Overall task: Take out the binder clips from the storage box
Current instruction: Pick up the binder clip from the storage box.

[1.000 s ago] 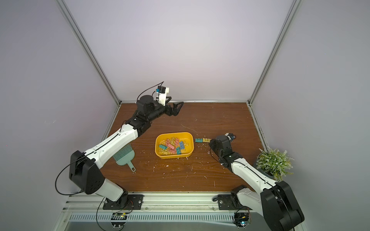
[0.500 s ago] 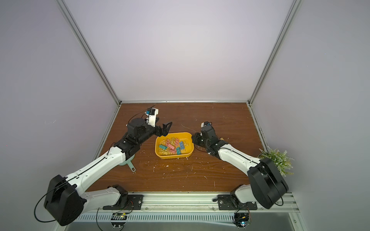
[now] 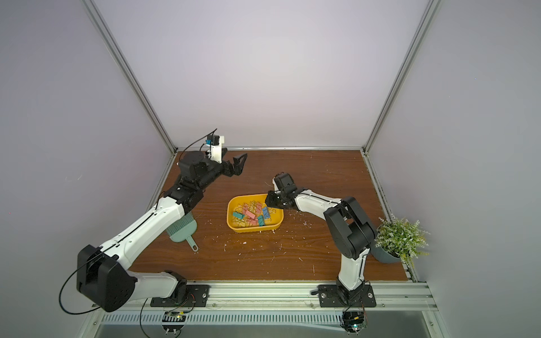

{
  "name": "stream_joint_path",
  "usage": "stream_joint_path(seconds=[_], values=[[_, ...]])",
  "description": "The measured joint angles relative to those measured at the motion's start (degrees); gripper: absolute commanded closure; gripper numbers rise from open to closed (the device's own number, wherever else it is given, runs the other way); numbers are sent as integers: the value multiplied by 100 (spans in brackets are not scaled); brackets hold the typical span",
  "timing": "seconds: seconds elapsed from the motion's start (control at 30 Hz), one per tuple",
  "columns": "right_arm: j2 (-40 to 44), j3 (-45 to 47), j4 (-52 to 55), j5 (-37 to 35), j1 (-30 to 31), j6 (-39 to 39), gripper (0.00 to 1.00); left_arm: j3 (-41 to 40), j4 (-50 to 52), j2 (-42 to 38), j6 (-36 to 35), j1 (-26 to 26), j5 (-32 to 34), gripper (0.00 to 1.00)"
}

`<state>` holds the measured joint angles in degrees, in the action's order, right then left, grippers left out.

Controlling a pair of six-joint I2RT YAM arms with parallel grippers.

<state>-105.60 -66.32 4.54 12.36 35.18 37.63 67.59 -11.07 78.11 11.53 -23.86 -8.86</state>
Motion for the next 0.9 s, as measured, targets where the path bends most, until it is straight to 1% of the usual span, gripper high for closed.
stream_joint_path(seconds=[0.13,0.23,0.33,0.37,0.43,0.5,0.57,0.73,0.9], values=[[-83,-22,101,122,13,-98,72,723,76,350,-149,17,-81,0],[-85,-22,225,166,31,-149,73,791,149,413,-238,33,-136,0],[-83,-22,317,177,42,-212,77,671,232,422,-306,46,-142,0],[-81,-22,343,181,46,-240,80,595,249,422,-323,50,-142,0],[-79,-24,409,192,50,-297,89,448,289,422,-330,59,-146,0],[-72,-42,490,234,50,-354,96,330,378,431,-330,61,-164,0],[-55,-142,586,264,50,-391,99,330,496,474,-328,61,-205,0],[66,-227,739,238,50,-424,100,385,688,542,-343,61,-247,0],[448,-188,728,153,50,-369,100,391,901,542,-352,50,-254,0]])
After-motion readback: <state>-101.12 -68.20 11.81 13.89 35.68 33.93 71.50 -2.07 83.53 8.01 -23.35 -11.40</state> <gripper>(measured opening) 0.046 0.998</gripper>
